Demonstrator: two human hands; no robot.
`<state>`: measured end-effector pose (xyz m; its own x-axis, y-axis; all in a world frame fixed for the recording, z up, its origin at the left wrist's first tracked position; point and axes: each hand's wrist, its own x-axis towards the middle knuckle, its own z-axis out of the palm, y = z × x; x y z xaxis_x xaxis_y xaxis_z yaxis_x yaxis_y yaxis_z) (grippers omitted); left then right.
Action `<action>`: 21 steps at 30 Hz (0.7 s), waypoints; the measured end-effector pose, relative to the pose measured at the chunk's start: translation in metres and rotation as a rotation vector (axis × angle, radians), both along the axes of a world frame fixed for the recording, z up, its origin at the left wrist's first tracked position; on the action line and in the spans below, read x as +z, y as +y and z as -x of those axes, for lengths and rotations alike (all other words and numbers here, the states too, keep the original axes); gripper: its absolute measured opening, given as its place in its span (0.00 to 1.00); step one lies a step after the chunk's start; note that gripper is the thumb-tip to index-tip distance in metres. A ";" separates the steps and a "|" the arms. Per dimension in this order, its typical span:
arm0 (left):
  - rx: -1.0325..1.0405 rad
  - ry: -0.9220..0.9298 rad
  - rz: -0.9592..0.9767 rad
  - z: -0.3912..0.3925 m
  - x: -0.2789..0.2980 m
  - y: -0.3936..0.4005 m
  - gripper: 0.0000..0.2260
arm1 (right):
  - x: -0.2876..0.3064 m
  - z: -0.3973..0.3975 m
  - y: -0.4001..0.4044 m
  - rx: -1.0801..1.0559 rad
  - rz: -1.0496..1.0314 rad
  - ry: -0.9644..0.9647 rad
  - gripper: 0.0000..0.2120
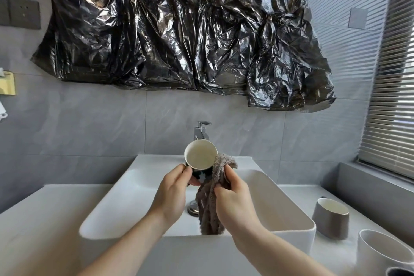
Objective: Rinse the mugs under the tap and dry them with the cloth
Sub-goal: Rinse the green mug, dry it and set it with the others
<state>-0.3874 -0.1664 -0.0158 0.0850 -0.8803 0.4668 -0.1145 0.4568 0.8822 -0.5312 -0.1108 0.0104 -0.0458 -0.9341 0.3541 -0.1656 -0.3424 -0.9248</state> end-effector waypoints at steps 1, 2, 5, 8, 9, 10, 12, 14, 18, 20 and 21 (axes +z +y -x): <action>0.003 -0.019 -0.003 0.001 0.000 0.002 0.16 | 0.001 0.004 -0.002 -0.023 0.006 0.031 0.24; 0.007 -0.039 -0.002 0.001 0.001 0.003 0.15 | 0.002 0.009 -0.005 -0.063 0.009 0.070 0.24; 0.014 -0.121 0.030 0.002 -0.001 0.007 0.14 | 0.002 0.022 -0.012 -0.158 0.089 0.171 0.22; -0.004 -0.197 0.067 0.004 -0.003 0.008 0.11 | 0.006 0.031 -0.017 -0.174 0.292 0.364 0.19; -0.010 -0.206 0.076 0.005 -0.003 0.009 0.11 | 0.008 0.032 -0.019 -0.182 0.351 0.469 0.18; -0.013 -0.203 0.088 0.005 -0.003 0.009 0.11 | 0.010 0.033 -0.022 -0.195 0.411 0.569 0.16; -0.010 -0.194 0.105 0.005 -0.001 0.011 0.12 | 0.017 0.032 -0.026 -0.220 0.506 0.738 0.11; -0.001 -0.218 0.111 0.004 -0.001 0.012 0.12 | 0.025 0.026 -0.031 -0.199 0.508 0.860 0.06; 0.014 -0.329 0.164 0.005 -0.002 0.012 0.12 | 0.031 0.016 -0.048 -0.231 0.306 1.021 0.09; -0.002 -0.356 0.182 0.006 -0.002 0.014 0.12 | 0.033 0.014 -0.056 -0.262 0.220 1.086 0.07; -0.011 -0.353 0.182 0.007 -0.001 0.014 0.12 | 0.034 0.013 -0.058 -0.255 0.199 1.122 0.07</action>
